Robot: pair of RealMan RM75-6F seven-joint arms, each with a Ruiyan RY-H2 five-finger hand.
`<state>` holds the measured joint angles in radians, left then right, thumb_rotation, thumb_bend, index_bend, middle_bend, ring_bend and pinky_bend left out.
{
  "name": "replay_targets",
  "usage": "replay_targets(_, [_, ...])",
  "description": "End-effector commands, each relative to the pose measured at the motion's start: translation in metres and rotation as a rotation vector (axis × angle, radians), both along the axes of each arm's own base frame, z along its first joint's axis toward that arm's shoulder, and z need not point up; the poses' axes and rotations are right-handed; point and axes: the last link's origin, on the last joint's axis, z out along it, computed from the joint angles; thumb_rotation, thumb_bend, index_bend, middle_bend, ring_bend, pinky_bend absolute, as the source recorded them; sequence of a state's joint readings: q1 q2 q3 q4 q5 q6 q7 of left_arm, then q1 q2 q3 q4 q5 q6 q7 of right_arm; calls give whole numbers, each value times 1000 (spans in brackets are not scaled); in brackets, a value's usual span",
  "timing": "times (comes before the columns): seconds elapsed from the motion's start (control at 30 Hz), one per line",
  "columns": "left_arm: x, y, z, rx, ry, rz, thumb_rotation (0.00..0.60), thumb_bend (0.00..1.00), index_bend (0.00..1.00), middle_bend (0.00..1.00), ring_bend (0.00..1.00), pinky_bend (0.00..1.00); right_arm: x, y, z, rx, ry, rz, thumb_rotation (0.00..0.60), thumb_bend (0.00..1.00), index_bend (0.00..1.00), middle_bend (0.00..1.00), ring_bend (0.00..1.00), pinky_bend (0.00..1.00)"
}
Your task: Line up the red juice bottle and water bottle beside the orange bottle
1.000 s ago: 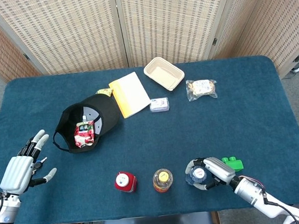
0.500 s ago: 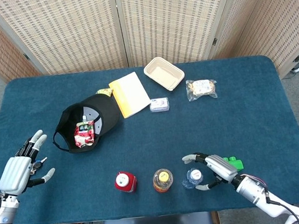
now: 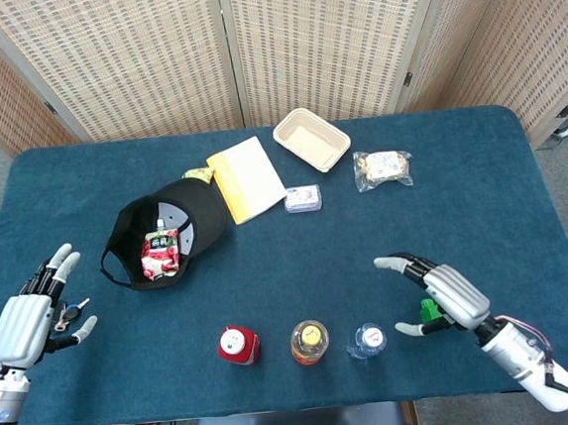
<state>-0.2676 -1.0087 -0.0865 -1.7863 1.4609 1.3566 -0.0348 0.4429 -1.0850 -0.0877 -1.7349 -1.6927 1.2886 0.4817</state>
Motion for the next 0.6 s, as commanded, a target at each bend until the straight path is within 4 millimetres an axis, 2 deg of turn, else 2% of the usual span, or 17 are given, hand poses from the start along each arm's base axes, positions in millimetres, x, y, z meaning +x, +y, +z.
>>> replay_targets(0.03, [-3, 0, 2, 11, 10, 14, 600, 224, 13, 0, 24, 169, -9, 1, 39, -223, 134, -28, 600, 168, 139, 201, 96, 212])
replay_targets(0.13, [-7, -1, 4, 22, 30, 31, 600, 224, 14, 0, 24, 169, -21, 3, 53, -345, 280, -55, 600, 227, 139, 201, 96, 212])
replay_targets(0.33, [-14, -8, 2, 33, 63, 64, 600, 224, 14, 0, 24, 165, -49, 15, 61, -472, 540, -83, 600, 238, 139, 187, 95, 212])
replay_targets(0.6, [-16, -22, -10, 43, 96, 95, 600, 223, 13, 0, 24, 152, -64, 38, 59, -452, 580, -134, 600, 253, 139, 154, 69, 204])
